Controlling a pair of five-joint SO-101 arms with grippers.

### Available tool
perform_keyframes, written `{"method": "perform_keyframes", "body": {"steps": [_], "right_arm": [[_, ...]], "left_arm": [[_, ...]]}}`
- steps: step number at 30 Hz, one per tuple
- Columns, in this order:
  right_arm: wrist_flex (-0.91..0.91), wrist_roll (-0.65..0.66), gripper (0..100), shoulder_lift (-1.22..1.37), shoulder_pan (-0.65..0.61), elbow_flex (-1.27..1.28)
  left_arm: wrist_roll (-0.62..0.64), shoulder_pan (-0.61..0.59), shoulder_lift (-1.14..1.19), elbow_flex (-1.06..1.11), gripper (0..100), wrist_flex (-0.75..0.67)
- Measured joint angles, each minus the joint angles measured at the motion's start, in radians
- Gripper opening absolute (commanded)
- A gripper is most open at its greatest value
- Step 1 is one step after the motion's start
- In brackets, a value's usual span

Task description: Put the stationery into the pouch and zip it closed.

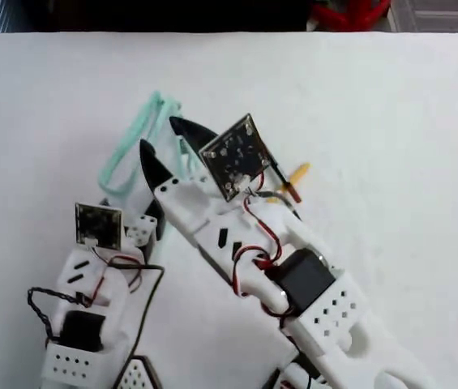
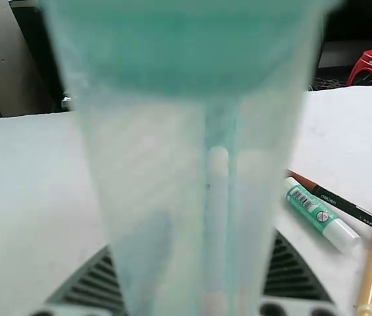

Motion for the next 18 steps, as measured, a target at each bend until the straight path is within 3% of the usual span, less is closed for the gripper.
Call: {"method": "perform_keyframes", "body": {"steps": [5,9,18], "right_arm": [[0.051,0.012,15.9,-0.009,0.061,-0.031],[0.146,0.074,15.9,-0.054,0.16,-0.051],[0.295,0.095,15.9,-0.138,0.31,0.02]], "left_arm": [[0.0,0.0,0.0,0.0,18,0.0],[0.0,0.0,0.0,0.0,25,0.0],[0.0,0.0,0.0,0.0,25,0.018]]}}
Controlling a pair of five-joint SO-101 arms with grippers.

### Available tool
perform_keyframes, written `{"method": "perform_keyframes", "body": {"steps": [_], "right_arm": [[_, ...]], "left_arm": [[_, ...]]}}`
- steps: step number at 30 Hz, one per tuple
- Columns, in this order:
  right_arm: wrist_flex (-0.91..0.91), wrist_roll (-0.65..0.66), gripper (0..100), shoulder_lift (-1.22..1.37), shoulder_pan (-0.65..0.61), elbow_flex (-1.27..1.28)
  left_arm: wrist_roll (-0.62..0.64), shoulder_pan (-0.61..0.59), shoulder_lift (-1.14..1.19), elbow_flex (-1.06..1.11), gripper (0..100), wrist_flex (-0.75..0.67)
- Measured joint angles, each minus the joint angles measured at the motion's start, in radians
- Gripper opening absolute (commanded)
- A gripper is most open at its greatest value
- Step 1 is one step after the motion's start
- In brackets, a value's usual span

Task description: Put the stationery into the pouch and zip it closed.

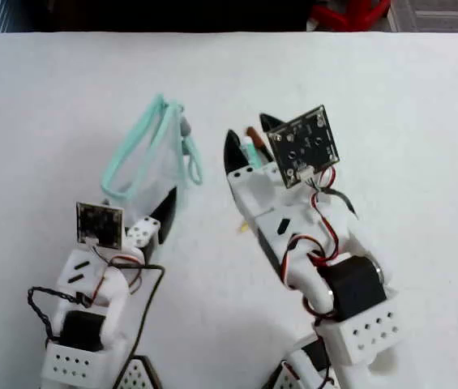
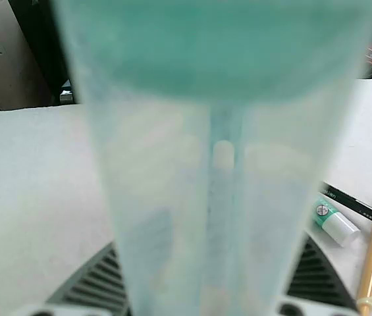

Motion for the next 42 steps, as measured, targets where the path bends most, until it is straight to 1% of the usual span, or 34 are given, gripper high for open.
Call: {"method": "perform_keyframes", "body": {"steps": [5,8,10,12,14,16,18,21,25,28,31,36,42], "right_arm": [[-0.104,0.018,15.9,0.034,0.015,0.164],[-0.172,0.103,15.8,0.071,0.071,0.218],[-0.222,0.157,13.9,0.12,0.115,0.236],[-0.278,0.199,10.4,0.198,0.149,0.239],[-0.336,0.216,9.2,0.298,0.18,0.239],[-0.376,0.224,11.3,0.42,0.215,0.227],[-0.377,0.227,15.0,0.555,0.25,0.164],[-0.295,0.227,17.0,0.743,0.287,-0.009],[-0.052,0.227,16.9,0.98,0.281,-0.341],[0.106,0.233,14.1,1.16,0.281,-0.582],[0.186,0.235,13.0,1.316,0.282,-0.76],[0.308,0.235,12.8,1.473,0.284,-0.916],[0.351,0.278,12.7,1.528,0.282,-0.944]], "left_arm": [[0.0,-0.014,0.0,-0.008,25,0.04],[0.0,-0.031,0.0,-0.026,25,0.072],[0.0,-0.031,0.0,-0.028,25,0.084],[0.0,-0.031,0.0,-0.028,25,0.086],[0.0,-0.031,0.0,-0.028,25,0.086],[0.0,-0.031,0.0,-0.028,25,0.086],[0.0,-0.031,0.0,-0.028,25,0.086],[0.0,-0.031,0.0,-0.018,25,0.069],[0.0,-0.031,0.0,-0.012,25,0.043],[0.0,-0.031,0.0,-0.012,24,0.04],[0.0,-0.031,0.0,-0.012,24,0.04],[0.0,-0.031,0.0,-0.012,24,0.04],[0.0,-0.031,0.0,-0.012,24,0.04]]}}
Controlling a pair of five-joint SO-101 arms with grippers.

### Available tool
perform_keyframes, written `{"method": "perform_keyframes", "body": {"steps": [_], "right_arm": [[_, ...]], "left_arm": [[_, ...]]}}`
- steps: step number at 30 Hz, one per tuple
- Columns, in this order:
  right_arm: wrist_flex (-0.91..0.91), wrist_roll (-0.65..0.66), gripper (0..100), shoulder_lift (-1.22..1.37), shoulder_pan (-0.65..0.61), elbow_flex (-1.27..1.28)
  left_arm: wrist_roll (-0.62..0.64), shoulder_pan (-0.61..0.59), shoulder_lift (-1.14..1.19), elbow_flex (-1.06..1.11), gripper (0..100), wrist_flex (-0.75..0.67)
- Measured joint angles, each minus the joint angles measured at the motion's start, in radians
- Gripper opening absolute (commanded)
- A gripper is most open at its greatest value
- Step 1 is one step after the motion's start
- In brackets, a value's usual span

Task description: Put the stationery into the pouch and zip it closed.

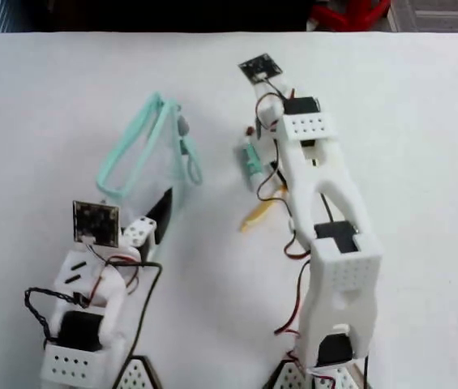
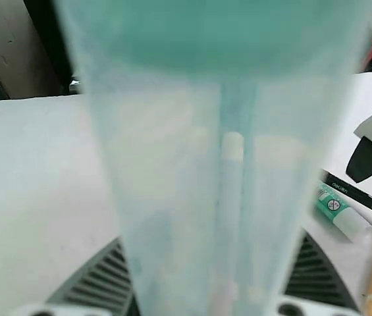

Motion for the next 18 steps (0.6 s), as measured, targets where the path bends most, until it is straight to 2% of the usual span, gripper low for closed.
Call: {"method": "perform_keyframes", "body": {"steps": [18], "right_arm": [[-0.029,0.011,12.6,0.1,0.002,-0.002]], "left_arm": [[0.0,0.0,0.0,0.0,24,0.0]]}}
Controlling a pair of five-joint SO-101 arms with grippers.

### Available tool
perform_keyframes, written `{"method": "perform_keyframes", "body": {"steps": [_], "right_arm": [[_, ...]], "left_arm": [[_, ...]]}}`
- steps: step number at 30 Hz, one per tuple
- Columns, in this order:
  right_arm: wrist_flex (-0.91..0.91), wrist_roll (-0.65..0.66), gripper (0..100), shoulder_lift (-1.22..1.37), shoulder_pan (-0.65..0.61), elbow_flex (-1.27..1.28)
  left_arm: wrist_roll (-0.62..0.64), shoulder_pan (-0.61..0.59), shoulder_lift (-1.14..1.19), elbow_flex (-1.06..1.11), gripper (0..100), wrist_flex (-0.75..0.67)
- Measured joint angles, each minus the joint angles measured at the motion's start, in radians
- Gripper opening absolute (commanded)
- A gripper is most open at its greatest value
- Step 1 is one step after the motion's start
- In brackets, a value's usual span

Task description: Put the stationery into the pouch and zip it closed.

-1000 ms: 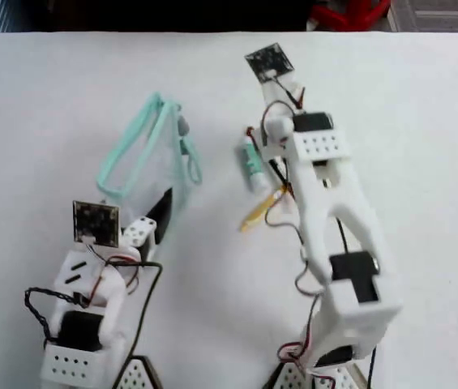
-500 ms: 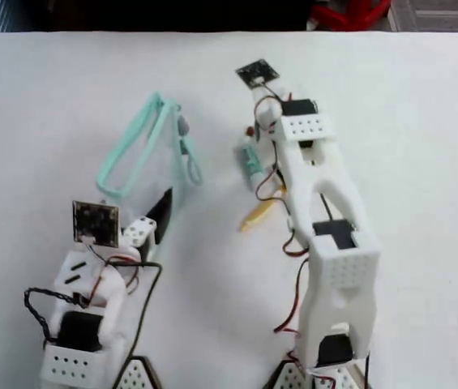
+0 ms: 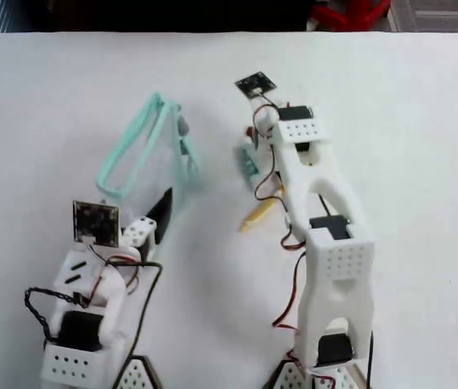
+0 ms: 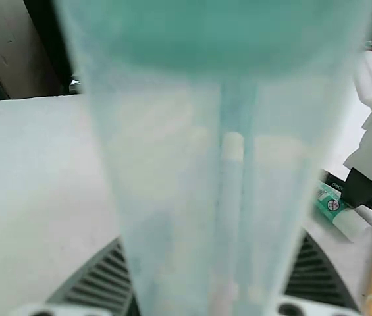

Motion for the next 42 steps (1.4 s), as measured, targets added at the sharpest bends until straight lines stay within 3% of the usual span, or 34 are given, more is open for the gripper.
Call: {"method": "perform_keyframes", "body": {"steps": [6,12,23,27,34,42], "right_arm": [[-0.006,0.0,11.7,0.0,-0.002,0.0],[-0.02,0.0,1.6,0.0,0.0,0.0],[-0.021,-0.002,1.9,-0.023,0.037,0.002],[0.009,-0.086,1.9,-0.144,0.071,0.031],[-0.066,-0.137,1.9,-0.517,0.054,0.344],[-0.591,-0.123,1.8,-1.192,-0.055,1.066]], "left_arm": [[0.0,0.0,0.0,0.0,24,0.0],[0.0,0.0,0.0,0.0,24,0.0],[0.0,0.0,0.0,0.0,24,0.0],[0.0,0.0,0.0,0.0,24,0.0],[0.0,0.0,0.0,0.0,24,0.0],[0.0,0.0,0.0,0.0,24,0.0]]}}
